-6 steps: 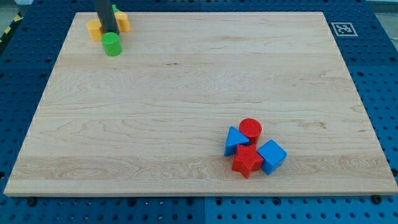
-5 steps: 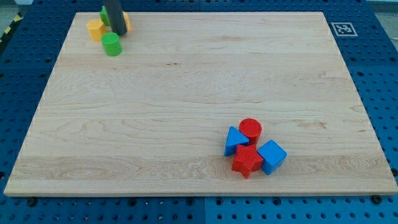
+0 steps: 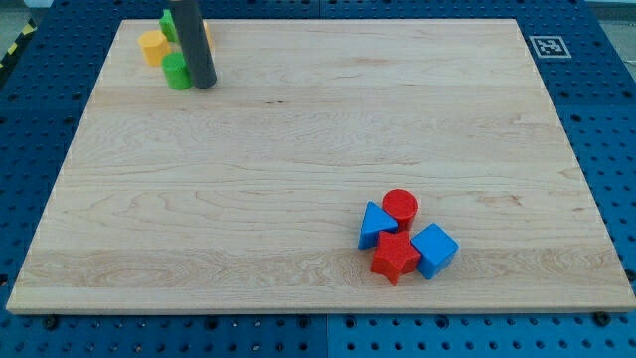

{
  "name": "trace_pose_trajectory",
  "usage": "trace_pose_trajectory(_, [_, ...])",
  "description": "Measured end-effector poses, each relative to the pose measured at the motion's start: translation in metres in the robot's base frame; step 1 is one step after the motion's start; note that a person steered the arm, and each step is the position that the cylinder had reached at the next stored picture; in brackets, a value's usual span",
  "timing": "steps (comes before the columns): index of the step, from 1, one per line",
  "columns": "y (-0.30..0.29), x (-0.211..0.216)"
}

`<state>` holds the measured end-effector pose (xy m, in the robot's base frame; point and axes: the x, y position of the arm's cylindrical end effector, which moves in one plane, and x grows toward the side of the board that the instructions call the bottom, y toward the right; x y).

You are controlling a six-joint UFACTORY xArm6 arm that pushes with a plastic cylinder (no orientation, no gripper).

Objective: Slide the green circle to the left side slightly

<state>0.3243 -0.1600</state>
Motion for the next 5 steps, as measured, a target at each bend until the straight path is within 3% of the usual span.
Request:
trace_pose_trajectory(3, [-0.031, 0.0])
trace_pose_trajectory(4, [-0.021, 0.0])
trace_pose_trajectory(5, [0.045, 0.0])
